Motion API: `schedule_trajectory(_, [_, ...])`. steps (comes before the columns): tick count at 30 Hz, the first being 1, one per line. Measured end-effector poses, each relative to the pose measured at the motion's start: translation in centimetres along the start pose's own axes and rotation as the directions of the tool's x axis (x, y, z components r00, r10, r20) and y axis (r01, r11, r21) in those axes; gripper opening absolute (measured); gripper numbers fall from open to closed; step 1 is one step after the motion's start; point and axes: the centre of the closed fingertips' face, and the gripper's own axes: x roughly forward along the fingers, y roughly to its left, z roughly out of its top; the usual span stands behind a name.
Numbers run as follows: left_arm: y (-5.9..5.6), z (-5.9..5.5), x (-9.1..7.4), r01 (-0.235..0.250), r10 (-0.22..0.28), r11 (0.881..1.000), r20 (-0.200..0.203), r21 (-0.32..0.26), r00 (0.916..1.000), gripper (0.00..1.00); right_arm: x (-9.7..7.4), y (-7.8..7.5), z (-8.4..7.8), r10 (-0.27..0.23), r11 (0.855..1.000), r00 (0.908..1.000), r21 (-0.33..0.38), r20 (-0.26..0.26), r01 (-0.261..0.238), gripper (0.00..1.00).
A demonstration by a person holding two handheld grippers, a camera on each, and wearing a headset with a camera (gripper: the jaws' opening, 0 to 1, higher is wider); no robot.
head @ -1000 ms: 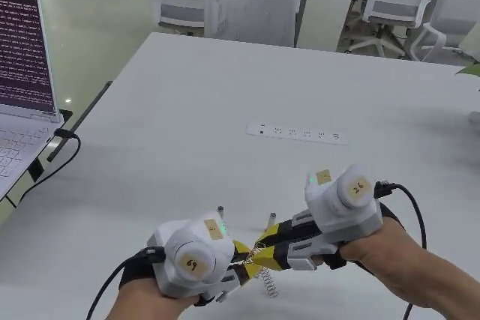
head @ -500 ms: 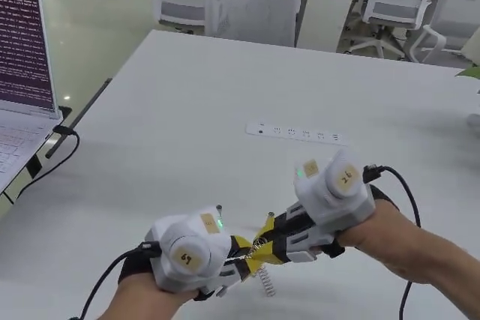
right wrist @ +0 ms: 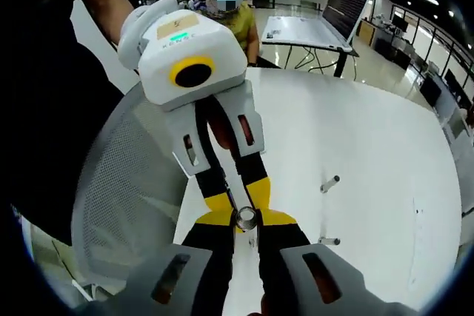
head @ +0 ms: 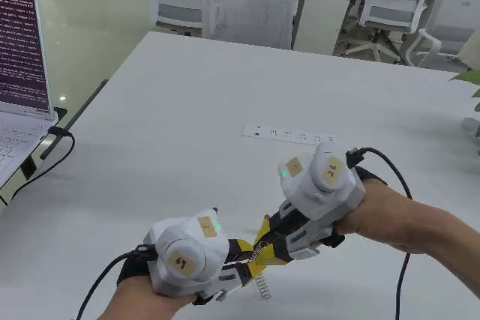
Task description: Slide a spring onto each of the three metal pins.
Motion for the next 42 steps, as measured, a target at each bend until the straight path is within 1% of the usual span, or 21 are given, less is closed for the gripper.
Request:
schedule_trajectory(5, [-0.18, 0.03, 0.02, 0.012, -0.012, 1.000, -0.002, 0.006, 0.9999, 0.02, 0.12, 0.20, -0.35, 0.019, 0.996, 0.9964, -0.081, -0.082, -0.026, 0.09])
schedule_trajectory(8, [-0.26, -0.03, 0.06, 0.018, -0.018, 1.000, -0.006, 0.009, 0.9998, 0.02, 0.19, 0.28, -0.35, 0.024, 0.993, 0.9933, -0.109, -0.113, -0.036, 0.09])
schedule_trajectory(15, [-0.16, -0.14, 0.06, 0.017, -0.017, 1.000, -0.009, 0.008, 0.9998, 0.02, 0.31, 0.21, -0.43, 0.024, 0.989, 0.9887, -0.138, -0.148, -0.045, 0.08])
schedule_trajectory(21, [0.02, -0.21, 0.16, 0.005, -0.005, 1.000, -0.003, 0.001, 1.0000, 0.02, 0.40, -0.02, -0.56, 0.012, 0.988, 0.9867, -0.149, -0.162, -0.036, 0.08])
schedule_trajectory(24, [-0.03, -0.33, 0.22, 0.004, -0.004, 1.000, -0.001, -0.003, 1.0000, 0.02, 0.46, 0.05, -0.64, 0.012, 0.989, 0.9861, -0.141, -0.166, -0.036, 0.08])
schedule_trajectory(25, [-0.09, -0.35, 0.23, 0.006, -0.006, 1.000, -0.001, -0.002, 1.0000, 0.02, 0.50, 0.09, -0.69, 0.014, 0.988, 0.9858, -0.148, -0.168, -0.040, 0.08])
schedule_trajectory(28, [-0.10, -0.41, 0.25, 0.006, -0.006, 1.000, 0.000, -0.004, 1.0000, 0.02, 0.55, 0.08, -0.74, 0.014, 0.988, 0.9859, -0.151, -0.167, -0.040, 0.08])
schedule_trajectory(29, [-0.07, -0.43, 0.26, 0.006, -0.006, 1.000, 0.000, -0.005, 1.0000, 0.02, 0.57, 0.11, -0.72, 0.014, 0.990, 0.9860, -0.138, -0.166, -0.037, 0.08])
schedule_trajectory(42, [0.33, -0.72, 0.16, -0.009, 0.009, 1.000, -0.003, -0.017, 1.0000, 0.03, 0.89, -0.22, -0.60, 0.008, 0.986, 0.9857, -0.164, -0.168, -0.036, 0.08])
